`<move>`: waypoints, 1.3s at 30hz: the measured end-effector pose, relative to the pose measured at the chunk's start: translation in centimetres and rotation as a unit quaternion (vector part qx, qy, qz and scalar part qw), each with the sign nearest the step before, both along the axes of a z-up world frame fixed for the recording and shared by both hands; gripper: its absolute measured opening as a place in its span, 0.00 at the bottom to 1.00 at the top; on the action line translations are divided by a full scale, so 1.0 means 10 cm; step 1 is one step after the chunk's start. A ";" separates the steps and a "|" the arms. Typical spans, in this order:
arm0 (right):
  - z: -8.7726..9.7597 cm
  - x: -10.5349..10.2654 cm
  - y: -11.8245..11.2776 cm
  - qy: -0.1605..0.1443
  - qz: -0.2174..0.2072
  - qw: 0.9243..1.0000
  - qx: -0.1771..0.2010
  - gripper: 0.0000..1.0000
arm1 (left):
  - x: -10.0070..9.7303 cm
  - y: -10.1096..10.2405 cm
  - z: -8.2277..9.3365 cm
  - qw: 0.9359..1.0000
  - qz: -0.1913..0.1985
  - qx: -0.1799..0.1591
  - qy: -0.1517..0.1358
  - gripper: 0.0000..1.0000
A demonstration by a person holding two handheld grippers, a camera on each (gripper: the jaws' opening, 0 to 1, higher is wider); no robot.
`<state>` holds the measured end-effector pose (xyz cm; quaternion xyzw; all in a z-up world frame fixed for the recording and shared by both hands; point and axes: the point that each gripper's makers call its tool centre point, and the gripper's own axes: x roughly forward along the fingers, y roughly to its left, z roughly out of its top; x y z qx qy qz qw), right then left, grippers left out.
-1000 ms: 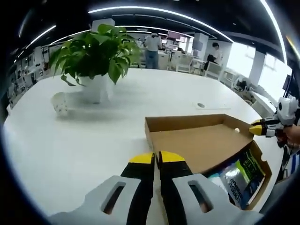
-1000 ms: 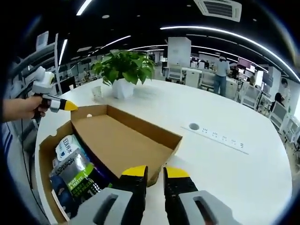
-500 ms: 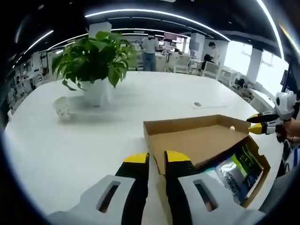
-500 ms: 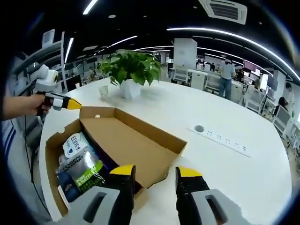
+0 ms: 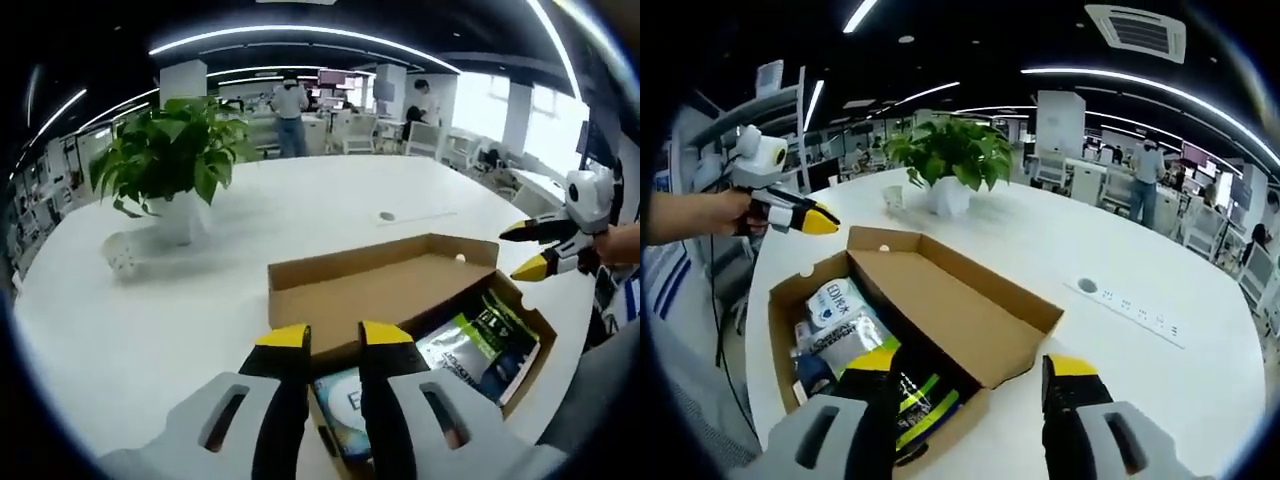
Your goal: Operate the shoe box by opening the lid, removing the specified soft item, and placing it in the target area until the item is outside and the box remains undamaged.
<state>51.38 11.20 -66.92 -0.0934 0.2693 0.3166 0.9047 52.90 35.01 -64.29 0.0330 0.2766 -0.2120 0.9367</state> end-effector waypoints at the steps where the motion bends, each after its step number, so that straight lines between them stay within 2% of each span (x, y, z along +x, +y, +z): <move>1: 0.01 -0.03 0.00 0.001 0.002 1.000 0.001 0.59 | -0.02 -0.02 0.00 1.000 -0.002 -0.001 0.001 0.17; 13: 0.11 -0.35 0.15 -0.009 0.043 0.999 0.018 0.85 | -0.42 -0.29 -0.01 0.999 -0.035 -0.007 0.018 0.20; 21: 0.20 -0.57 0.26 -0.038 0.082 0.996 0.012 1.00 | -0.72 -0.48 -0.20 0.997 -0.056 -0.020 0.050 0.22; 25: 0.21 -0.66 0.26 -0.047 0.093 0.994 0.010 1.00 | -0.80 -0.56 -0.26 0.996 -0.063 -0.023 0.059 0.24; 35: 0.19 -0.87 0.12 -0.046 0.086 0.995 0.014 1.00 | -0.88 -0.68 -0.40 0.993 -0.073 -0.030 0.089 0.26; 39: 0.19 -0.95 0.06 -0.046 0.083 0.995 0.016 1.00 | -0.93 -0.72 -0.50 0.990 -0.074 -0.035 0.112 0.27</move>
